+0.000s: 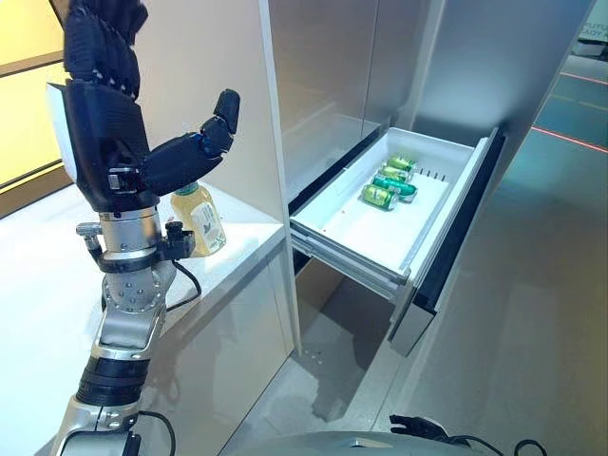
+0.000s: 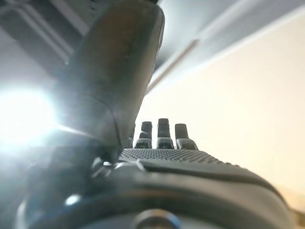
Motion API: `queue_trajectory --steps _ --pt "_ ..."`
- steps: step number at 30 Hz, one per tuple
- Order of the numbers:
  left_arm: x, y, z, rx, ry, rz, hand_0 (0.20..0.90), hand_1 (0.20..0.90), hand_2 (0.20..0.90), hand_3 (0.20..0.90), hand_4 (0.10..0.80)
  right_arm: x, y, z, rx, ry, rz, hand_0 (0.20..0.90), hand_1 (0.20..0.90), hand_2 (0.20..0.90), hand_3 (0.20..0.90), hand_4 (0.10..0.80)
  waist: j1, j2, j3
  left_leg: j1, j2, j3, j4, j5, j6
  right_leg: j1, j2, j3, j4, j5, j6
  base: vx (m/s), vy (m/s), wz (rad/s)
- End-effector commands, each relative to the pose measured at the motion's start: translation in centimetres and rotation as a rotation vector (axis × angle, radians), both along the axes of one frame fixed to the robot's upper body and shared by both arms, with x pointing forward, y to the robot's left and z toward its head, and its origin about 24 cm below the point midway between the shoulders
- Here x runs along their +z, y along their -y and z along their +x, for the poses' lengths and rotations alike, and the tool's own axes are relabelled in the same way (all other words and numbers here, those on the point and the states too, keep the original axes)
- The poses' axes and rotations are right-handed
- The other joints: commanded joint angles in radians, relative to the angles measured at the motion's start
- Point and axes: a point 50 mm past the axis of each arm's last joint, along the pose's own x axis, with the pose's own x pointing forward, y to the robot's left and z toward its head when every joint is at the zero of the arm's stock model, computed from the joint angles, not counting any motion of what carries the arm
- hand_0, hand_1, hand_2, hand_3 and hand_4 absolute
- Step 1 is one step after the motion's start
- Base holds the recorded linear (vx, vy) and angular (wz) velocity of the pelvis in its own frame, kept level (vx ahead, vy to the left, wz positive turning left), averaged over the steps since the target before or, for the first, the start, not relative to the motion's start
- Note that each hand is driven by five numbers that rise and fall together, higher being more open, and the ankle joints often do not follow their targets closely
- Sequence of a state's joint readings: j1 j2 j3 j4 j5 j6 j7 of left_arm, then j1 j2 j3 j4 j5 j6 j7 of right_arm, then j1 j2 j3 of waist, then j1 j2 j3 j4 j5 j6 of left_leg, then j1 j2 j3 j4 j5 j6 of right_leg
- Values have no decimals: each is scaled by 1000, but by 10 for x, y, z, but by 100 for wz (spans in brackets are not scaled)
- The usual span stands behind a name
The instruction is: Put drinks into fridge and close the fridge
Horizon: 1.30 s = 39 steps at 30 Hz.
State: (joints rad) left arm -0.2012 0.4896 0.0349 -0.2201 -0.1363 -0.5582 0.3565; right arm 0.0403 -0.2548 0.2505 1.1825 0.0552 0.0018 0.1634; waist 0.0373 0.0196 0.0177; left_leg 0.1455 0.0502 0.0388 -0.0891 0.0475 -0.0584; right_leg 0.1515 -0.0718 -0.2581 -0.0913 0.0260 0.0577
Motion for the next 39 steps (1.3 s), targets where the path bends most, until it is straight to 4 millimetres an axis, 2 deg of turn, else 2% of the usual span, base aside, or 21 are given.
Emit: queue_trajectory --steps 1,5,12,30,39 --pt "15 -12 -1 64 73 -18 900 900 900 900 800 -2 -12 -2 78 -28 33 900 900 900 900 800 -3 -17 23 14 -93 -14 6 -115 80 -13 72 69 100 -121 -11 0 0 0" --pt "3 -20 1 85 4 -41 900 900 900 900 800 -2 -11 0 87 -29 32 900 900 900 900 800 4 -20 25 15 -94 -19 9 -114 80 -12 72 67 109 -127 -13 0 0 0" --pt "-19 -21 7 -6 -148 -72 900 900 900 900 800 0 -10 8 88 -18 41 900 900 900 900 800 19 -23 29 16 -98 -31 11 -113 81 -8 73 59 119 -133 -16 6 3 7" --pt "-44 -28 19 60 -318 -59 900 900 900 900 800 2 -5 12 77 -24 38 900 900 900 900 800 21 -20 35 21 -103 -31 14 -114 84 -5 71 61 131 -138 -14 1 0 0" --pt "-51 -28 27 71 -369 -56 900 900 900 900 800 2 -3 11 85 -33 34 900 900 900 900 800 8 -18 34 27 -103 -18 15 -116 85 -5 73 71 134 -138 -12 0 0 0"
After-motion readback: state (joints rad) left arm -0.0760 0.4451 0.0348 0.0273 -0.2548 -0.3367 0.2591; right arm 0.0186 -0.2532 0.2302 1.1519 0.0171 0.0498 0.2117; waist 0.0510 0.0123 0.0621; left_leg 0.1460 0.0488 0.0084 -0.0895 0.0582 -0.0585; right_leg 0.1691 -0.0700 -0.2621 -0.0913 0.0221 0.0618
